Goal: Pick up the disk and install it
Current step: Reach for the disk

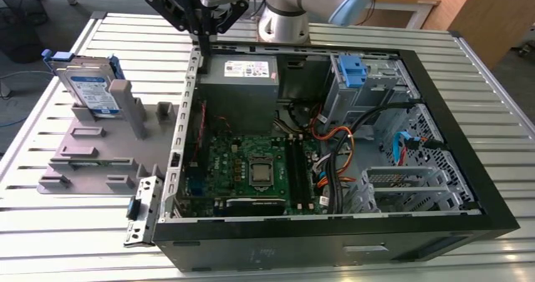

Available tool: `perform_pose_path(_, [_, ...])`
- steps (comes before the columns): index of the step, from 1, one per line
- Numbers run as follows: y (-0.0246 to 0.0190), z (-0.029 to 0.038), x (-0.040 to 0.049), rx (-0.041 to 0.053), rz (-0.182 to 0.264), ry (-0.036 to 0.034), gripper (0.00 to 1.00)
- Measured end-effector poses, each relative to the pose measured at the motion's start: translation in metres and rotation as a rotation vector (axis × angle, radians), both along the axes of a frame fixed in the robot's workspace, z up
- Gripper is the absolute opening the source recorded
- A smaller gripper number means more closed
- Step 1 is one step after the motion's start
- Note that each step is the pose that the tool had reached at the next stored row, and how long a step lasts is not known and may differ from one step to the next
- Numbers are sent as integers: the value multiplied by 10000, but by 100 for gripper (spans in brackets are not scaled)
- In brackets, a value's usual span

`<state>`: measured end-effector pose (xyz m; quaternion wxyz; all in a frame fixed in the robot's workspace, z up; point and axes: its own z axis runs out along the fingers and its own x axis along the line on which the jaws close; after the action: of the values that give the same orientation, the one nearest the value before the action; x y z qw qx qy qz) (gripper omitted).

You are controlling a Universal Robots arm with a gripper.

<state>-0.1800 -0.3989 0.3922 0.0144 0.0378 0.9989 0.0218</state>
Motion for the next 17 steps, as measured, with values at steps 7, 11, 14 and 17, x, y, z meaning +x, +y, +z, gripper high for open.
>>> perform_pose_path(7, [0,0,-33,0,0,-2,11])
perform_pose_path(11, [0,0,-45,0,0,-3,11])
perform_pose_path(14, [0,-1,-45,0,0,-3,11])
perform_pose_path(17, [0,-1,-48,0,-2,-3,11])
